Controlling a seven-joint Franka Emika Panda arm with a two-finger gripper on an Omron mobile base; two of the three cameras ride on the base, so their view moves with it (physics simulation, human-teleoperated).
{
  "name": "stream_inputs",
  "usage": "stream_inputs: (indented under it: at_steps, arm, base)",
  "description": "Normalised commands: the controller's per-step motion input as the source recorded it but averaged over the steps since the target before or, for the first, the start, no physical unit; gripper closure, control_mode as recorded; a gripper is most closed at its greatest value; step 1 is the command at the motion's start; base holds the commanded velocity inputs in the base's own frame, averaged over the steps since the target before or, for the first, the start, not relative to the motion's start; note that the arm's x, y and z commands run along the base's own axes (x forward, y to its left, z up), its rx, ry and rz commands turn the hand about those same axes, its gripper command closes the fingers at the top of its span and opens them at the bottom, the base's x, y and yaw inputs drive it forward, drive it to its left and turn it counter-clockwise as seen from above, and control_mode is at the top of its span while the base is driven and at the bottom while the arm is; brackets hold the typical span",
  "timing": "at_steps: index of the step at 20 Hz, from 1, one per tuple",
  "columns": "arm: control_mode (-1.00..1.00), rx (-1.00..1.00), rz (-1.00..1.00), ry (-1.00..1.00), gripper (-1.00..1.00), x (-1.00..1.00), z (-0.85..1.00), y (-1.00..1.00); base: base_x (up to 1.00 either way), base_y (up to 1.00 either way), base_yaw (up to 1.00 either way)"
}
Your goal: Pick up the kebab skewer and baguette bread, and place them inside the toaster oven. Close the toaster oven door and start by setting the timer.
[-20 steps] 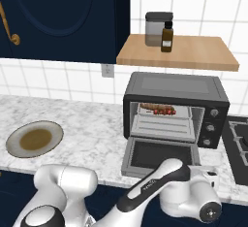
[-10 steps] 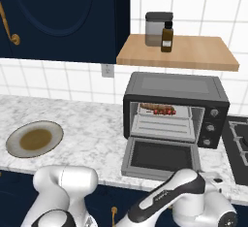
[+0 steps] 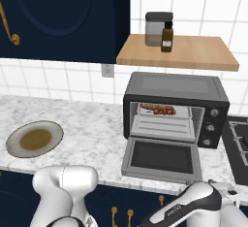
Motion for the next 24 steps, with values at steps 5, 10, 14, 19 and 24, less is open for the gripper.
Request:
stream_inputs:
  at_steps: [5, 10, 14, 19, 24]
  arm:
    - [-1.0, 0.0, -0.01, 0.0, -1.0, 0.0, -0.29, -0.02]
    - [-1.0, 0.0, 0.0, 0.0, -1.0, 0.0, -0.35, 0.0]
    - [-1.0, 0.0, -0.01, 0.0, -1.0, 0.09, -0.09, 0.0]
    - [-1.0, -0.01, -0.02, 0.03, -1.0, 0.14, 0.0, 0.0]
    - [-1.0, -0.08, -0.04, 0.06, -1.0, 0.11, -0.06, 0.0]
  base:
    - [0.0, 0.0, 0.0]
    - [0.0, 0.0, 0.0]
    - [0.0, 0.0, 0.0]
    - [0.0, 0.0, 0.0]
    - [0.0, 0.0, 0.0]
